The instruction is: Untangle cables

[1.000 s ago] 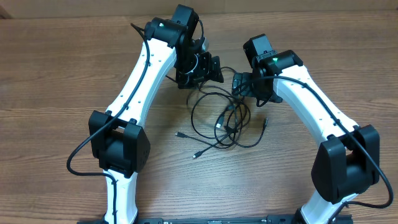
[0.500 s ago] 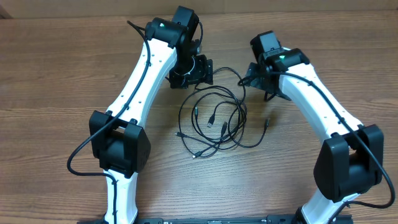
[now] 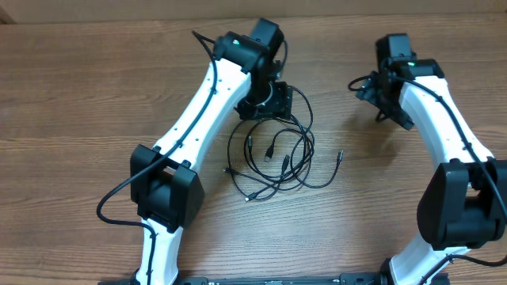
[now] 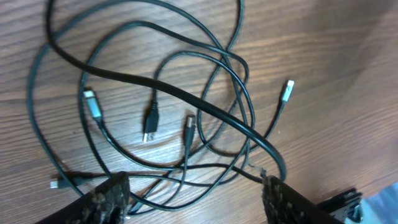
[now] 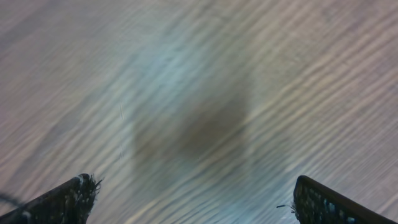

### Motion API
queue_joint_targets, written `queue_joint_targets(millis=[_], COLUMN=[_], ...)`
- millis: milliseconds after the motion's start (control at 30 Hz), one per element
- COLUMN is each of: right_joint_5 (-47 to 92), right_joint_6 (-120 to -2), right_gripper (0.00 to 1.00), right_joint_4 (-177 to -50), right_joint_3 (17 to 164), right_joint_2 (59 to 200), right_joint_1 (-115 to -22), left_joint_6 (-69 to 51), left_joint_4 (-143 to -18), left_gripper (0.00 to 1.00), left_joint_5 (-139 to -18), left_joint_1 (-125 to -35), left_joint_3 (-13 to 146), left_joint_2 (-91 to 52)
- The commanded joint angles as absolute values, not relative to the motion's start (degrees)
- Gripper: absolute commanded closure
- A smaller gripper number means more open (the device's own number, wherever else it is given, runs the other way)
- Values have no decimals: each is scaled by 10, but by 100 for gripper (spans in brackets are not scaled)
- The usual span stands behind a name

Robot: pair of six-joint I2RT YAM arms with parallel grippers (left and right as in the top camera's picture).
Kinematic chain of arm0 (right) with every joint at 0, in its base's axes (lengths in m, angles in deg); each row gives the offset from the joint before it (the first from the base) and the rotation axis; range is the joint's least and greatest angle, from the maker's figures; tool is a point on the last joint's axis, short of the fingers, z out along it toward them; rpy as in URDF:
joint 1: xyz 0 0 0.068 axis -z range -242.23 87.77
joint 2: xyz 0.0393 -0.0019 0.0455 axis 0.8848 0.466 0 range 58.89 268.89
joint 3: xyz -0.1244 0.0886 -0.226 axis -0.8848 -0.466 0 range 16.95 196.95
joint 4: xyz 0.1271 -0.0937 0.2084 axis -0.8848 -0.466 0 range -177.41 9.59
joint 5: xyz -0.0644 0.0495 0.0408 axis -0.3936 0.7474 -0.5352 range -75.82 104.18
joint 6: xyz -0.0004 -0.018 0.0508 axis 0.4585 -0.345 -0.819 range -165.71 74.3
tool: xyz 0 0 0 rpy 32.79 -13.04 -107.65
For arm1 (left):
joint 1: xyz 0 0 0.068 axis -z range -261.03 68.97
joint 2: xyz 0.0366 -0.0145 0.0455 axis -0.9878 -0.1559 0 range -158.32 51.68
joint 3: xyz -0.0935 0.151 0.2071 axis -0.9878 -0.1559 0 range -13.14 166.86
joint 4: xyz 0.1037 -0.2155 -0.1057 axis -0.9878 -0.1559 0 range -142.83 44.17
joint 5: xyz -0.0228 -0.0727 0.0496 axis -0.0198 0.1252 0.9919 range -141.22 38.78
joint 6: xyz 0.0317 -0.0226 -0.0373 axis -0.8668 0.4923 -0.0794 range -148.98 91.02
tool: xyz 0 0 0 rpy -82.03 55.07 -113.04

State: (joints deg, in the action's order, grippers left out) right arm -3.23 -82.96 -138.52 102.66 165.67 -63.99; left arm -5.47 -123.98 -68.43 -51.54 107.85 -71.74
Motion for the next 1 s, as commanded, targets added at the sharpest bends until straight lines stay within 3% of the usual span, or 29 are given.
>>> queue_joint_targets(millis=[0,433,500,567,633,933,967], right_joint_5=[-42,-38,-38,-38,-38,-38,-38], right_joint_6=[-834,-834,-834,-834,-834,-834,-834], right_gripper=[0,0,0,0,0,0,0], right_joint_4=[-1385,-1376,-1376,-1376,-1376,-1376,-1376], right_joint_3=[1009,1009,1009,1009,1009,1009,1009], right_joint_2=[1652,1652,1652,1652,1652,1652,1652], right_joint_1=[-613,-603,-603,-603,-603,-603,-603], left_joint_6=[-67,-67,-67,-67,-67,-30,-31], left_joint_4=[-1240,-1235,-1234,-1234,-1231,-1170,-1169], left_gripper=[33,28,33,46,50,44,49], left_joint_5=[-655,-537,-536,-536,-536,-521,-509], left_joint_1=[-480,-377,-366,-356,-353,-352,-353], left_joint_3=[1072,1069,1064,1054,1044,933,925], left_joint_2=[-705,-709,-709,-709,-709,-709,-709])
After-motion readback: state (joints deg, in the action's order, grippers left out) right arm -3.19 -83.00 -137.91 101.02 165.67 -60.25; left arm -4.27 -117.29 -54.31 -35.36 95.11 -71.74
